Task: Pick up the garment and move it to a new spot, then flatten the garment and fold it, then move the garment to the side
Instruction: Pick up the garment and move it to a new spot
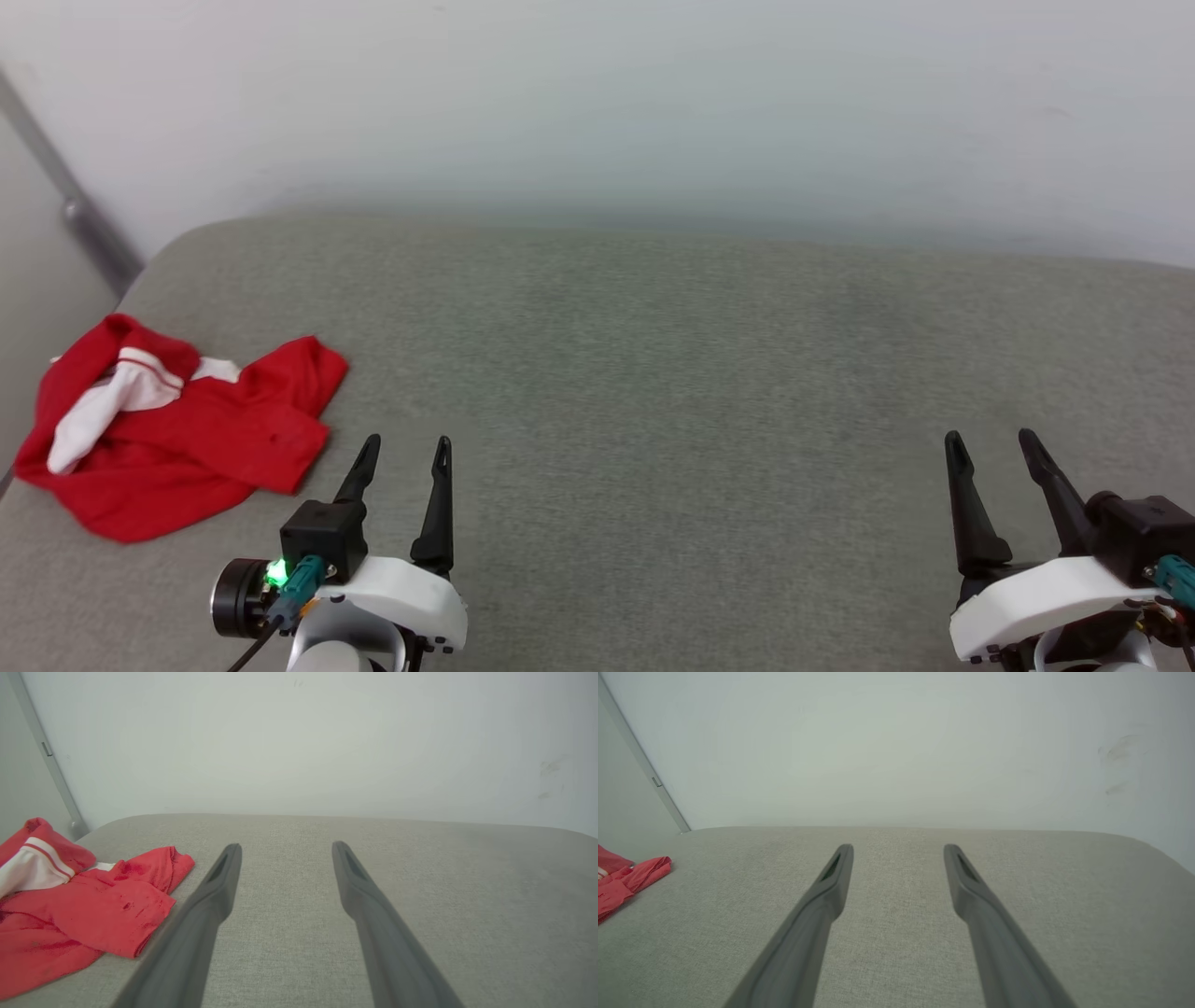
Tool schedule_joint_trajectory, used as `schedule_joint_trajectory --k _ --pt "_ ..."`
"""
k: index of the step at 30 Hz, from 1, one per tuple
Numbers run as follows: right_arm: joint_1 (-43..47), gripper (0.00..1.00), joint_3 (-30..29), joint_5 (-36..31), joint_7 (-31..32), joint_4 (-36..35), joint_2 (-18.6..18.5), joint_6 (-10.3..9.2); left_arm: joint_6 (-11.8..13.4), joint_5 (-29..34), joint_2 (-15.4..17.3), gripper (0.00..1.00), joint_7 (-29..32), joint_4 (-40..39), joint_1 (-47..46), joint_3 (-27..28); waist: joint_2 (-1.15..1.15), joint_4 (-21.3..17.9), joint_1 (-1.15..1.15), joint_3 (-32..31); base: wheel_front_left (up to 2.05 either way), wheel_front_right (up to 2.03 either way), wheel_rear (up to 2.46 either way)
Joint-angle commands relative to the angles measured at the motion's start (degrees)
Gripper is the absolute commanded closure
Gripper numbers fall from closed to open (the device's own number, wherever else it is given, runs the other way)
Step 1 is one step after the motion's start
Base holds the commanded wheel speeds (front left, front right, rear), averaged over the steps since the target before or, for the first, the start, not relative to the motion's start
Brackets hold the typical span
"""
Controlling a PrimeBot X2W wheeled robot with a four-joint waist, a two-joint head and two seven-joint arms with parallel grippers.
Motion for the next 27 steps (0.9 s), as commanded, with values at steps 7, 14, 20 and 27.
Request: schedule_joint_trajectory --k 7,14,20,27 --pt "0.2 0.0 1.0 -0.4 0.9 -1.8 0.1 -0.02 0.7 -0.9 0.6 0.0 -0.2 -0.5 -0.5 1.5 0.0 7.3 0.0 0.4 0.0 0.0 0.0" --pt "0.4 0.0 2.4 -1.1 1.5 -3.5 0.1 -0.02 1.4 -1.1 1.7 0.0 -0.2 -1.0 0.2 2.8 0.0 13.6 0.0 0.3 0.0 0.0 0.0" --pt "0.7 0.0 2.3 -1.6 1.9 -5.3 0.1 -0.02 1.3 -1.2 2.4 0.0 -0.2 -1.0 -0.5 3.0 0.0 19.3 0.0 0.4 0.0 0.0 0.0" --pt "0.7 0.0 2.8 -2.0 2.4 -6.2 0.1 -0.02 1.4 -1.4 2.6 0.0 -0.2 -1.3 -0.8 3.2 0.0 23.3 0.0 0.4 0.0 0.0 0.0"
